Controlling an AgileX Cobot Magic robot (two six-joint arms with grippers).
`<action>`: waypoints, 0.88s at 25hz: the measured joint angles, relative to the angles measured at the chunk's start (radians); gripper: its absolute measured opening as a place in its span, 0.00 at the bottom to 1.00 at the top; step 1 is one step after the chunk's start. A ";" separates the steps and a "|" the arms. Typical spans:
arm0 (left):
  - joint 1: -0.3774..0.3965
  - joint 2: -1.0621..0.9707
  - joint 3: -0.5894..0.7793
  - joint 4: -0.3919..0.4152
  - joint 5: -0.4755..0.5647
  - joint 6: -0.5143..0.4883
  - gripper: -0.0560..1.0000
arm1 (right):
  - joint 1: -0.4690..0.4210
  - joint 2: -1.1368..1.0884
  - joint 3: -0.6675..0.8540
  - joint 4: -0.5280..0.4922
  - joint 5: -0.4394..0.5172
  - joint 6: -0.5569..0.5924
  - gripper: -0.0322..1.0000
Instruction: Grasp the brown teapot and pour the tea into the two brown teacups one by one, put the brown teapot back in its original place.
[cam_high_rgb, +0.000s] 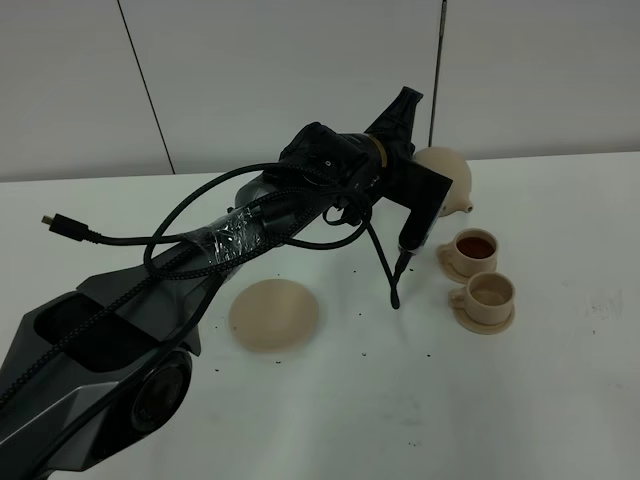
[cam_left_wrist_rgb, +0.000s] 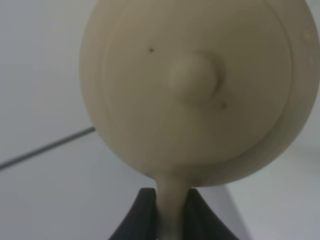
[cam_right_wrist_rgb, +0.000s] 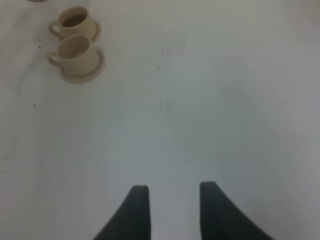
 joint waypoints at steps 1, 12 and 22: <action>0.000 -0.001 0.000 0.000 0.016 -0.020 0.21 | 0.000 0.000 0.000 0.000 0.000 0.000 0.26; 0.015 -0.059 0.000 0.001 0.234 -0.230 0.21 | 0.000 0.000 0.000 0.000 0.000 0.000 0.26; 0.020 -0.080 0.000 -0.025 0.474 -0.419 0.21 | 0.000 0.000 0.000 0.000 0.000 0.000 0.26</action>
